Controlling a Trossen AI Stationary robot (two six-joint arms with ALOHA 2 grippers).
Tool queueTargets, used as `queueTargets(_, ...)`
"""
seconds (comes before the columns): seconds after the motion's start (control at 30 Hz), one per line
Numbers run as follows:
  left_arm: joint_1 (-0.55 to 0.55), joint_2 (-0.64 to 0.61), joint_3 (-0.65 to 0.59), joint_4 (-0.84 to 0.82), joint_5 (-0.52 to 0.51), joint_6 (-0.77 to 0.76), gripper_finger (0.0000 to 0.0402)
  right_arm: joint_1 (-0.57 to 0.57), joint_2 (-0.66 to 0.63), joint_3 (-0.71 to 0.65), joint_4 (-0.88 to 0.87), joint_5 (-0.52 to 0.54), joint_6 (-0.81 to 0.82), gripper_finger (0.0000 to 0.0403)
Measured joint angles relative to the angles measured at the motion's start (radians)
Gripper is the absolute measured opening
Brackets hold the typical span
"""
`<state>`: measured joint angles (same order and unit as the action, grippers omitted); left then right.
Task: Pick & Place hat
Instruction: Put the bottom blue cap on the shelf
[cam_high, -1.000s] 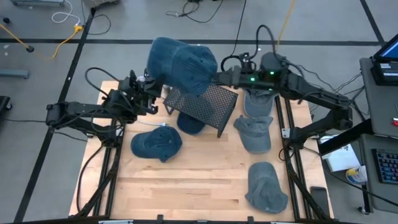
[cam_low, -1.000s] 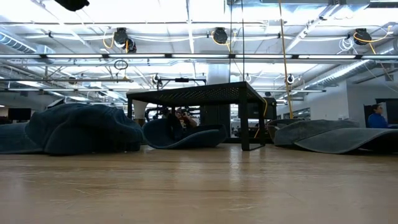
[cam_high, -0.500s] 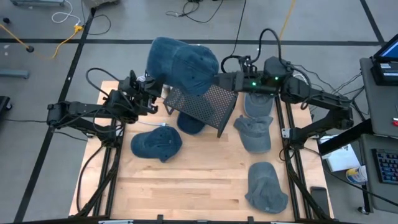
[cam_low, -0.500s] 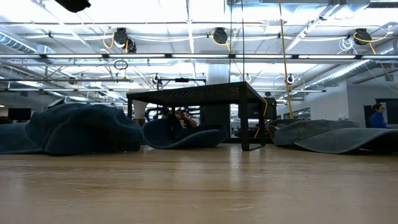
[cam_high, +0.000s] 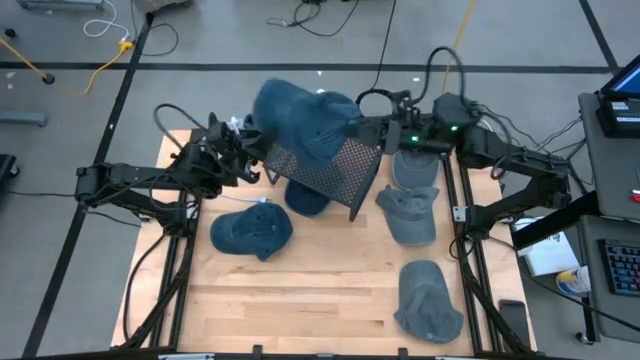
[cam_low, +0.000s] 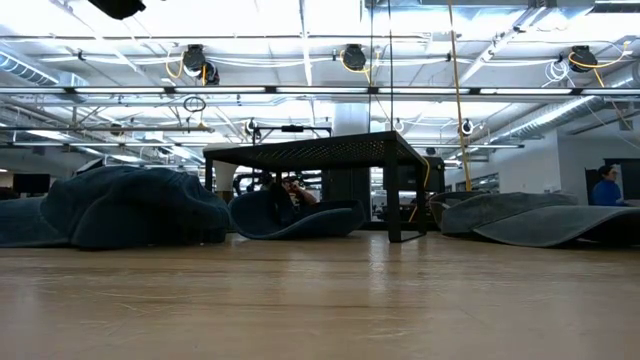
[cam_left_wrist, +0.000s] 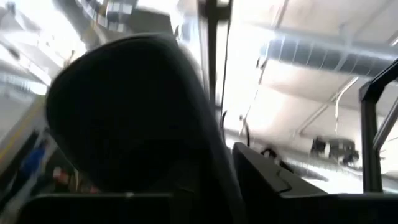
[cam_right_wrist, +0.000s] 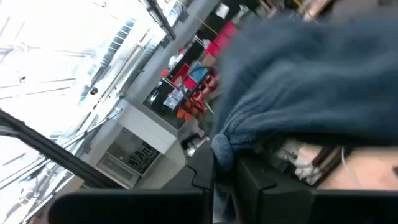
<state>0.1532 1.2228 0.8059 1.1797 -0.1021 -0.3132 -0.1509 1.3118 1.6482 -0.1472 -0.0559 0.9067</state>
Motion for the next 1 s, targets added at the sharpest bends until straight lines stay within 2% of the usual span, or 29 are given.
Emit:
queueTargets(0.3,-0.018,-0.042,0.000,-0.386,0.026,-0.088,0.0160,-0.042,-0.056,0.000,-0.019,-0.027,-0.037,0.0017)
queueTargets(0.6,-0.068,-0.063,0.000,-0.699,0.058,-0.204,0.0181,-0.084,-0.078,0.000,-0.081,-0.051,-0.056,0.0017)
queueTargets(0.87,-0.132,-0.118,0.000,-0.788,0.192,-0.331,0.0182,-0.111,-0.071,0.000,-0.152,-0.051,-0.109,0.0017)
queueTargets(1.0,-0.156,-0.182,0.000,-0.875,0.215,-0.341,0.0182,-0.130,-0.044,0.000,-0.152,-0.053,-0.158,0.0017)
